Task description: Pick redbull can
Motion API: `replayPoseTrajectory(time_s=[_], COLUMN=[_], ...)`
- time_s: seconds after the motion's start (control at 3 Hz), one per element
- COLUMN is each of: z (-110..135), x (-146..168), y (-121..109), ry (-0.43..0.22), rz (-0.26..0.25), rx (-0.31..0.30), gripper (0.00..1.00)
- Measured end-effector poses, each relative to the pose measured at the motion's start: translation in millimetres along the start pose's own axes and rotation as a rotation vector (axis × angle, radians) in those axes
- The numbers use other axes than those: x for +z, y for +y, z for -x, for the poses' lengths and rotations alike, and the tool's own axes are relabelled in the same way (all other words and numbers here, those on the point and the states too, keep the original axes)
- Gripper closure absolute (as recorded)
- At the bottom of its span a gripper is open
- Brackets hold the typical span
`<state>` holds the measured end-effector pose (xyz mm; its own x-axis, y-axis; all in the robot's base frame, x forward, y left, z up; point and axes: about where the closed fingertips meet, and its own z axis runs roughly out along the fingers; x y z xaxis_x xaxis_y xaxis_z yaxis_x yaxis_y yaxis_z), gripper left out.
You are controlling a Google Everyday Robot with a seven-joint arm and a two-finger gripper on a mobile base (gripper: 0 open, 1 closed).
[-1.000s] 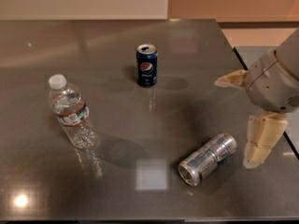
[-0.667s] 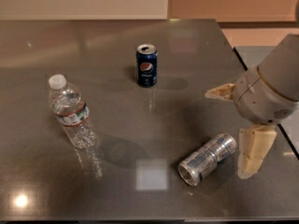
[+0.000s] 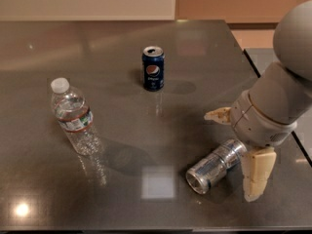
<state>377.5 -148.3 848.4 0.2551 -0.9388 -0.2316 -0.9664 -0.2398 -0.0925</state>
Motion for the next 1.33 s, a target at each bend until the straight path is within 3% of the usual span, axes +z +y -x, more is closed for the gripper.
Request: replayPoseTrajectory(time_s=[0.67,1.33], z=[1.0,-0.7], x=[11.4,-13.3], y=[5.3,-6.4], ry=[0.013,-0.003], rz=[0.027,0.031], rx=[-0.052,-0.034], gripper=[0.42,0.88])
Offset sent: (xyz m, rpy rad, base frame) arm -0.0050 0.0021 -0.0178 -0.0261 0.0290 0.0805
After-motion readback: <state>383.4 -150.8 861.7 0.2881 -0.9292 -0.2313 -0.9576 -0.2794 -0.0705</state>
